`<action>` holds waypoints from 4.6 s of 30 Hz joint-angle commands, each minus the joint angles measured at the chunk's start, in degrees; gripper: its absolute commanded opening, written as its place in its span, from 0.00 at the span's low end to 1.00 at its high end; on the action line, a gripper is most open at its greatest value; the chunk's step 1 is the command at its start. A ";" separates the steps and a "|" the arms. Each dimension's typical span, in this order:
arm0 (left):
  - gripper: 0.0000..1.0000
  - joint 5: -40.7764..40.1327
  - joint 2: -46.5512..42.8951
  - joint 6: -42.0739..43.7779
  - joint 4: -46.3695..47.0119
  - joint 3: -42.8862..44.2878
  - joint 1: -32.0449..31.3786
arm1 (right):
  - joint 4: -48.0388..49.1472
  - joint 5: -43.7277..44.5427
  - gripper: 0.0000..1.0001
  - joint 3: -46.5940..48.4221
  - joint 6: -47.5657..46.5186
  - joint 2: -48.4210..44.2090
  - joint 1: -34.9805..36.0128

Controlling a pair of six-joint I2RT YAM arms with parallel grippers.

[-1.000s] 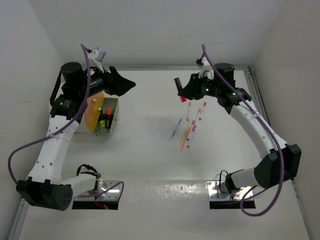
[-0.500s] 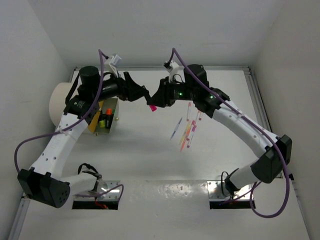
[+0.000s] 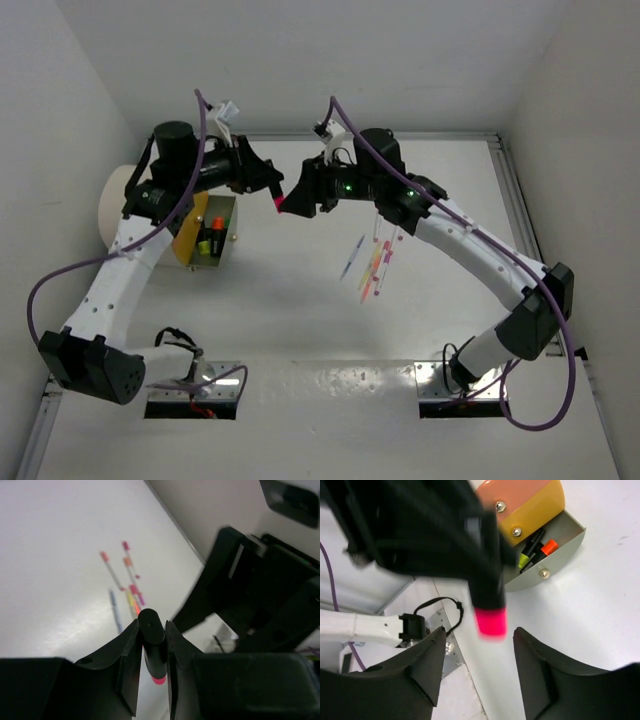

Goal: Sort the stationery into containers
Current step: Place the pen in the drawer, then close the drawer in the storage box.

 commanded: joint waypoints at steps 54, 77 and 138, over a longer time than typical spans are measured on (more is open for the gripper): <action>0.65 -38.04 11.13 39.88 -37.25 34.54 18.25 | 2.48 -10.50 0.40 -2.63 9.28 14.53 -9.78; 0.75 -12.96 24.39 47.53 -41.38 37.00 51.14 | 20.77 -13.58 0.25 4.49 28.00 34.39 -2.65; 0.69 -10.24 23.25 58.08 -40.23 15.72 52.63 | 39.23 -0.66 0.06 37.01 47.52 66.83 7.54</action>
